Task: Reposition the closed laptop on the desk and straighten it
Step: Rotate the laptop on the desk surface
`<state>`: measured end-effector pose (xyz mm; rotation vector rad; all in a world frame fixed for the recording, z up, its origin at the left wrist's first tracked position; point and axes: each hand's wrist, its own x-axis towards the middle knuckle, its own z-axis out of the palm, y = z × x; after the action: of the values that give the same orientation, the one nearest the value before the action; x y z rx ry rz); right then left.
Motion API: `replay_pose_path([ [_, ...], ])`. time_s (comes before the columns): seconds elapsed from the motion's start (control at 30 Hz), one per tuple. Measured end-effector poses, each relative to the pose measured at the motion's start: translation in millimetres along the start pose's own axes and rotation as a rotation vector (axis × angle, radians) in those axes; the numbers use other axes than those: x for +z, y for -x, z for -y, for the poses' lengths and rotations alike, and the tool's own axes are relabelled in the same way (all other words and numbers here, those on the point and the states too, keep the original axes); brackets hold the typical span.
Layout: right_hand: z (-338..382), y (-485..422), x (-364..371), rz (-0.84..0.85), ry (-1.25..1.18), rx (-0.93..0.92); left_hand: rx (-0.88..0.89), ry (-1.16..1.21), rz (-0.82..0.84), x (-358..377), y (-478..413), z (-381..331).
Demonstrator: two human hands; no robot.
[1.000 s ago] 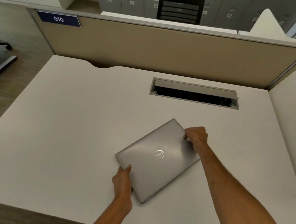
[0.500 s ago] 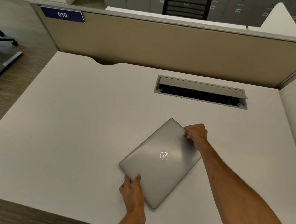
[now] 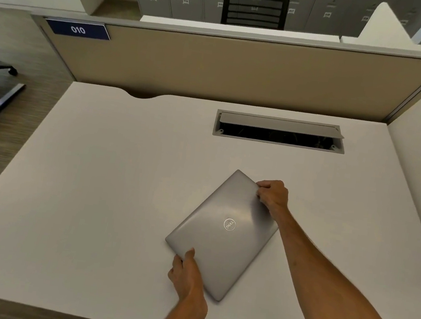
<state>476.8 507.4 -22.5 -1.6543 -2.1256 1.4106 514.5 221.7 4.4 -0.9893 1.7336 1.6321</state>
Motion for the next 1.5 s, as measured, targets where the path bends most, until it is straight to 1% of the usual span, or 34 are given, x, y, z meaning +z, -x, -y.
replay_pose_path([
  [0.1, -12, 14, 4, -0.046, -0.070, -0.007, -0.102, 0.009, 0.053, -7, -2, -12],
  [0.17, -17, 36, 7, -0.099, -0.166, -0.026, -0.143, -0.048, 0.103, -18, -6, -20],
  [0.23, -21, 64, 10, -0.194, -0.264, -0.062, -0.154, -0.115, 0.149, -30, -11, -31],
  [0.33, -35, 101, 22, -0.314, -0.385, -0.016, -0.124, -0.206, 0.198, -47, -17, -48],
  [0.4, -45, 124, 30, -0.387, -0.452, 0.054, -0.019, -0.282, 0.165, -55, -21, -59],
  [0.47, -55, 141, 34, -0.456, -0.471, 0.096, 0.196, -0.355, 0.140, -55, -26, -71],
  [0.53, -62, 150, 35, -0.513, -0.460, 0.122, 0.406, -0.407, 0.173, -43, -29, -86],
  [0.57, -66, 153, 35, -0.527, -0.468, 0.139, 0.476, -0.454, 0.222, -34, -33, -93],
  [0.7, -74, 167, 37, -0.508, -0.503, 0.280, 0.613, -0.768, 0.445, 8, -52, -110],
  [0.83, -80, 170, 38, -0.487, -0.513, 0.316, 0.672, -0.959, 0.512, 43, -60, -117],
  [0.93, -83, 171, 39, -0.445, -0.500, 0.367, 0.685, -1.045, 0.552, 56, -64, -113],
  [1.03, -84, 171, 40, -0.422, -0.480, 0.363, 0.672, -1.101, 0.592, 67, -66, -110],
  [1.17, -82, 169, 43, -0.421, -0.434, 0.363, 0.626, -1.142, 0.533, 73, -80, -106],
  [1.23, -76, 167, 43, -0.418, -0.417, 0.365, 0.575, -1.093, 0.524, 75, -87, -106],
  [1.3, -72, 160, 43, -0.424, -0.411, 0.371, 0.519, -1.023, 0.527, 79, -75, -114],
  [1.43, -71, 148, 41, -0.407, -0.367, 0.432, 0.357, -0.935, 0.541, 87, -66, -128],
  [1.5, -70, 147, 37, -0.403, -0.357, 0.450, 0.309, -0.903, 0.524, 86, -65, -129],
])
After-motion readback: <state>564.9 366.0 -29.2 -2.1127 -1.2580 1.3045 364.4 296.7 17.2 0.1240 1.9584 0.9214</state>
